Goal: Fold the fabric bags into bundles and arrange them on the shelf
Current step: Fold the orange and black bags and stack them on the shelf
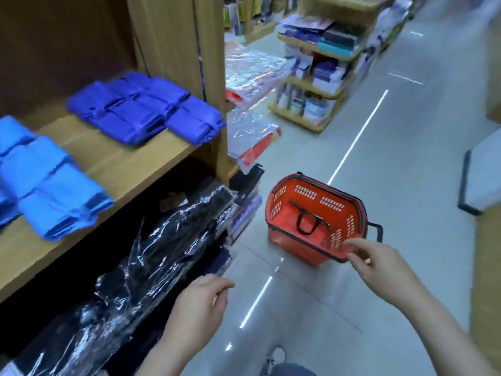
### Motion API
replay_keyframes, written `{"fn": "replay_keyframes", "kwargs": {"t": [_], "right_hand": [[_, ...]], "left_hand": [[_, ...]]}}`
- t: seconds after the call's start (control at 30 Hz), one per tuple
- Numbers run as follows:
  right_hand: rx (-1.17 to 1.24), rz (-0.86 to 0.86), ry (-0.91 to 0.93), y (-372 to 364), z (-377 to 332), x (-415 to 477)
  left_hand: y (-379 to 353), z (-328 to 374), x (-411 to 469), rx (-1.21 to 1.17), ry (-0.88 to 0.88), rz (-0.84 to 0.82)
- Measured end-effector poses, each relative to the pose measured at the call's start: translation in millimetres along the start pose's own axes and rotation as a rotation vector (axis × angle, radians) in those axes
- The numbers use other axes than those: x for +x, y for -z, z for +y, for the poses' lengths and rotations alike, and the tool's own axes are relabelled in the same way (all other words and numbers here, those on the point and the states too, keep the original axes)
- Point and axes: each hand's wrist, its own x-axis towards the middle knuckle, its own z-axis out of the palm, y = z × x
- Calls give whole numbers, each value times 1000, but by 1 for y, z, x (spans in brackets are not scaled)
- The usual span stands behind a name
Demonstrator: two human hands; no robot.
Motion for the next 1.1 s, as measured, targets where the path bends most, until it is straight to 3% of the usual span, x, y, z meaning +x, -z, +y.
{"fn": "replay_keyframes", "kwargs": {"t": [0.17, 0.37, 0.7, 0.9, 1.1], "right_hand": [[280, 142, -313, 16, 93, -1], [568, 204, -598, 0, 151, 38], [790, 209, -829, -61, 217, 197], [858, 148, -855, -184, 297, 331], [1161, 74, -1063, -345, 391, 439]], "left_hand": [[-62, 62, 78, -132, 50, -107], [-109, 95, 183, -244, 168, -204], [-266, 74, 407, -320, 362, -457], [-423, 15, 519, -316, 504, -525], [-596, -73, 600, -306, 583, -573]]}}
